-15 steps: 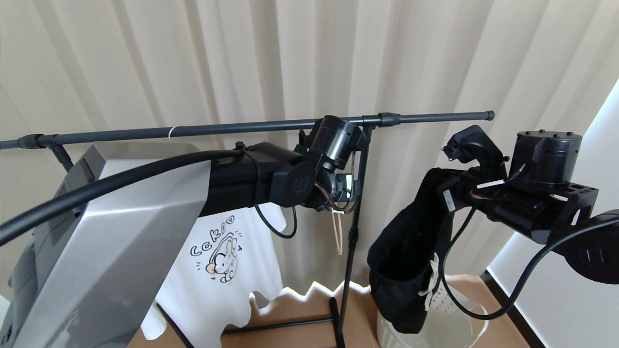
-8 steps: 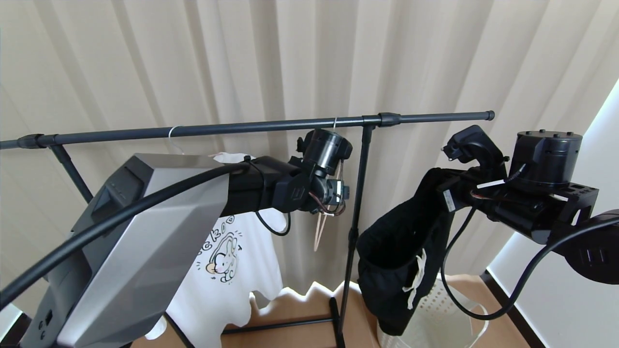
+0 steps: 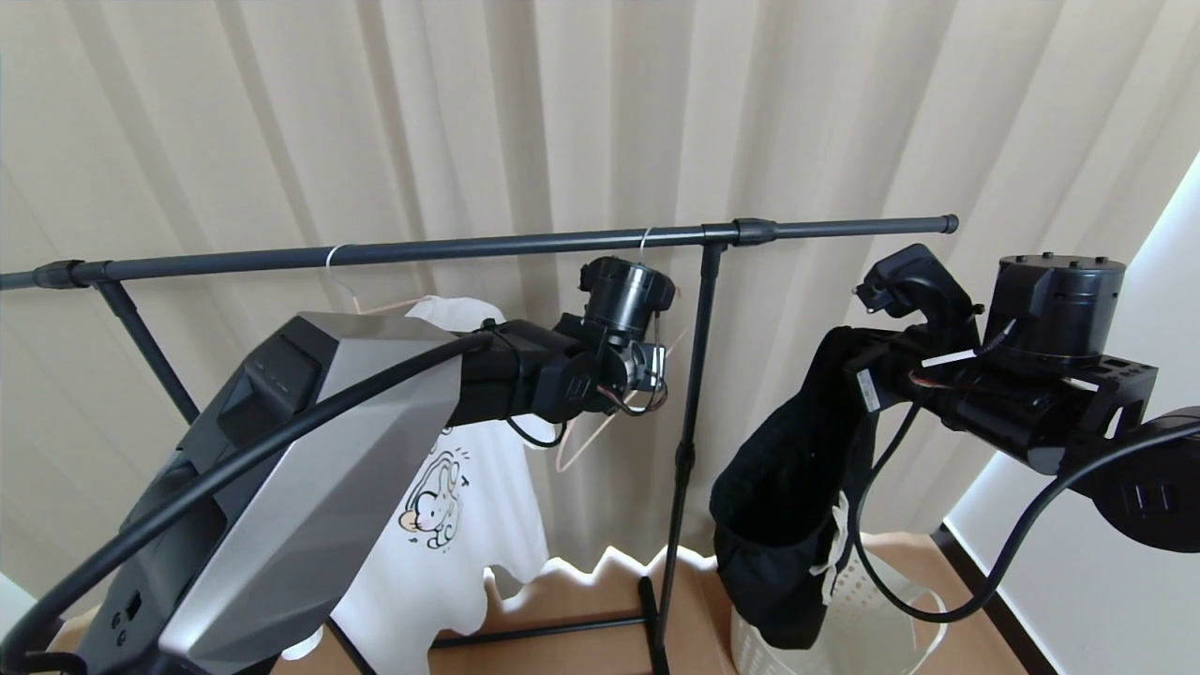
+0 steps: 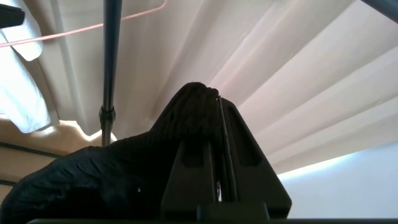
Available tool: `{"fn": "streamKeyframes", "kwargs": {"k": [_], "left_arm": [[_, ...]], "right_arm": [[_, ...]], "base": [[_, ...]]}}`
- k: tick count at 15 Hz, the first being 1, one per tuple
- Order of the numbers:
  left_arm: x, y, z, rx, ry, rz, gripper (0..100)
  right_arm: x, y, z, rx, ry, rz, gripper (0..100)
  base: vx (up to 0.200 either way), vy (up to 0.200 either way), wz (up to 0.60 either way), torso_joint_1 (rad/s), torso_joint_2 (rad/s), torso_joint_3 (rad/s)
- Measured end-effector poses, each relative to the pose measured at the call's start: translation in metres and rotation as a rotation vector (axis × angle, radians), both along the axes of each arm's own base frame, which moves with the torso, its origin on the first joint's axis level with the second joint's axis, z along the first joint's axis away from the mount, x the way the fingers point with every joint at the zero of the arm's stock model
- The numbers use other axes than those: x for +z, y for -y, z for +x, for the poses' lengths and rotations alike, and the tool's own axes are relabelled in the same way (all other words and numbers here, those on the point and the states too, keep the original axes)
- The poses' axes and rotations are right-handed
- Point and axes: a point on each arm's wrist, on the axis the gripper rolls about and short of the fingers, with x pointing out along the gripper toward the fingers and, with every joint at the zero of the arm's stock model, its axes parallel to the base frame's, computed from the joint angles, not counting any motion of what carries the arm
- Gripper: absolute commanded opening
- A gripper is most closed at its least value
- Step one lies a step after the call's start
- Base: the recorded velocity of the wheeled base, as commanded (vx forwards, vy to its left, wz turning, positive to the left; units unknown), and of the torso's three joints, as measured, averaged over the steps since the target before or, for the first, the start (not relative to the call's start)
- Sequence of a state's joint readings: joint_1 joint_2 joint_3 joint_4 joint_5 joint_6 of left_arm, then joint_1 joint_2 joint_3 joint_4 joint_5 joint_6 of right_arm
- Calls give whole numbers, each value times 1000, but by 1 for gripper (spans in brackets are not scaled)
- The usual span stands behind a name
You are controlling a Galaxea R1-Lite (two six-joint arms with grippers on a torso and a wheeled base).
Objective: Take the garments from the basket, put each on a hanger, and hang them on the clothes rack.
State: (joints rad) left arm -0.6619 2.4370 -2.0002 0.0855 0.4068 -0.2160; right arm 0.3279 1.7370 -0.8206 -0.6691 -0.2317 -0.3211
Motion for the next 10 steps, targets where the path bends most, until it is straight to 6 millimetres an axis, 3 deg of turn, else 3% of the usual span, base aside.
{"fn": "streamKeyframes", "kwargs": {"k": [10], "left_arm": [[18,-9,-7,63,30,16,0]], "right_arm": [[-1,-3,-2,10,-2,-1,0]], "base": [[0,0,0,0,0,0]]}}
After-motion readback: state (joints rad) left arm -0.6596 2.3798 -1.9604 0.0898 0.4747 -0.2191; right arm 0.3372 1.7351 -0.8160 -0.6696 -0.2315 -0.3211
